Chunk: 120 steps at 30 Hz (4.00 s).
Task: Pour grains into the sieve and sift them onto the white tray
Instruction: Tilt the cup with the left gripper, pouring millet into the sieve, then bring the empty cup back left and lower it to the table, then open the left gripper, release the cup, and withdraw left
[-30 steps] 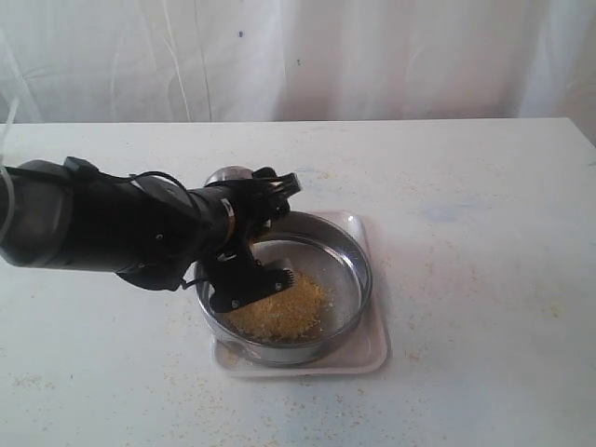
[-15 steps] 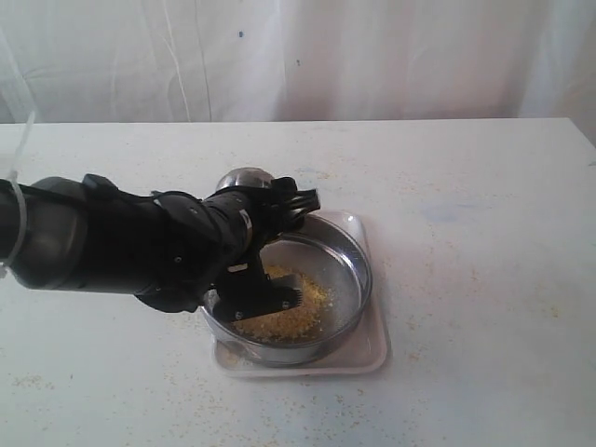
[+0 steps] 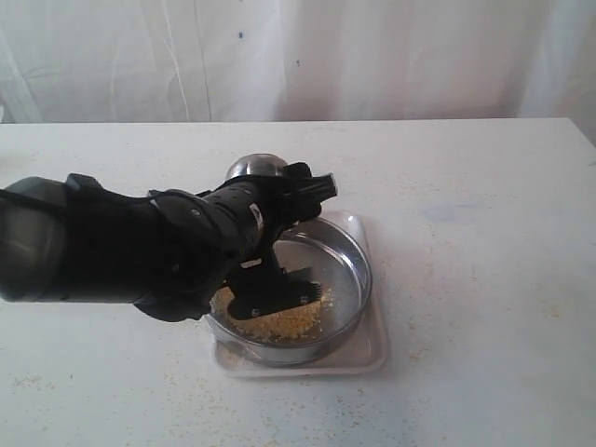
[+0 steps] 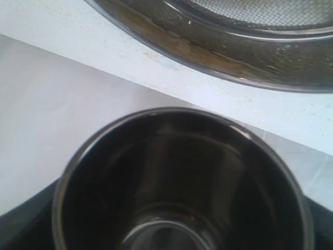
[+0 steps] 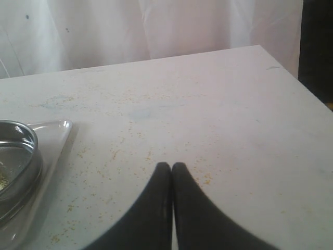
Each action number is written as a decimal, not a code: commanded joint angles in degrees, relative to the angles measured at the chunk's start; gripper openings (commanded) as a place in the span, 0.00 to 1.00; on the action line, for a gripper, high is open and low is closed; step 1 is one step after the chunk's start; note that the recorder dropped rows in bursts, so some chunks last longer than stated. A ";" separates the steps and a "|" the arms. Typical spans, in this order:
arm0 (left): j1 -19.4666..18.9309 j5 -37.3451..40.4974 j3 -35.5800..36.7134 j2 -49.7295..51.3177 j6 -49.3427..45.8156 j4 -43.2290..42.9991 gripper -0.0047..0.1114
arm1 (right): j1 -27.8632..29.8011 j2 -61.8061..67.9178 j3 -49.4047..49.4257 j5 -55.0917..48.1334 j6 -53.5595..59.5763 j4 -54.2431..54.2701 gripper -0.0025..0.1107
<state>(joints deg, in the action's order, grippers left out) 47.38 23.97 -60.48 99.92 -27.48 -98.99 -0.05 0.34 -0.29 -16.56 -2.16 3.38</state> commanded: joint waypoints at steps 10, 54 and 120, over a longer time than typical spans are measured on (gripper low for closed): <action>-17.90 -13.81 4.62 -17.12 96.72 4.77 0.04 | 0.05 -0.34 0.29 0.30 -0.05 -0.49 0.02; -46.14 -87.30 31.50 5.24 30.26 98.99 0.04 | 0.05 -0.34 0.29 0.30 -0.05 -0.49 0.02; -45.94 -93.93 48.78 -8.56 44.76 98.09 0.92 | 0.05 -0.34 0.29 0.30 -0.05 -0.49 0.02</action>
<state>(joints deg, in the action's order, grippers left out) 1.48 -69.99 -16.11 95.00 15.07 -0.96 -0.05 0.34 -0.29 -16.56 -2.16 3.38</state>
